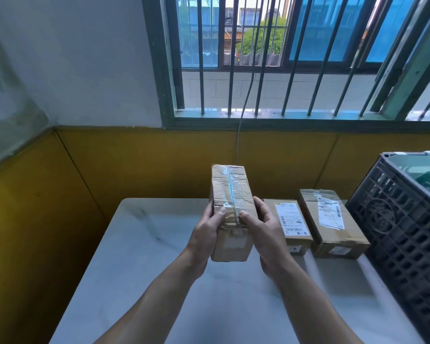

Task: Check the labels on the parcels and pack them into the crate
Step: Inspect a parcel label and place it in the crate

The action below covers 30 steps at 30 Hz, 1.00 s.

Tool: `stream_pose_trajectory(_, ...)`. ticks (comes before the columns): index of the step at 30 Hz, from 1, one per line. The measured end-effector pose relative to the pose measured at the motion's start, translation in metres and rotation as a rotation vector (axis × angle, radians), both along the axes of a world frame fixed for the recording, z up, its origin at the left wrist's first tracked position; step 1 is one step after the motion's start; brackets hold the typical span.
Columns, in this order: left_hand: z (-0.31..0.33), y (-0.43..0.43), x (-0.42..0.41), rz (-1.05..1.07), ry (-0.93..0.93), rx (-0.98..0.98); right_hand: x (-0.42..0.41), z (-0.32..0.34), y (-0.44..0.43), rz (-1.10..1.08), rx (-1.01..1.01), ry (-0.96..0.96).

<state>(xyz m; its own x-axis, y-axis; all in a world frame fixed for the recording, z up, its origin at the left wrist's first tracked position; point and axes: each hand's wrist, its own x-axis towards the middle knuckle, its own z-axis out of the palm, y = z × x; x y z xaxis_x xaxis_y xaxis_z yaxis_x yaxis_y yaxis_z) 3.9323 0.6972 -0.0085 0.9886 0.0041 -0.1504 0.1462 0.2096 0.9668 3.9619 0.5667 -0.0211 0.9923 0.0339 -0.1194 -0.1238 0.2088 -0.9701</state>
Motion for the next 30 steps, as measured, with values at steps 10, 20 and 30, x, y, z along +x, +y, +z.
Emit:
stream_pose_trajectory(10,-0.001,-0.006,0.003,0.181,0.024,0.032,-0.005,-0.001,0.003,0.014,-0.095,0.002)
stream_pose_trajectory(20,-0.010,-0.007,0.001,0.260,0.052,0.052,-0.006,0.001,-0.001,-0.069,-0.192,-0.027)
stream_pose_trajectory(30,-0.006,-0.011,0.000,0.256,0.044,0.038,-0.006,-0.001,-0.002,-0.081,-0.252,-0.039)
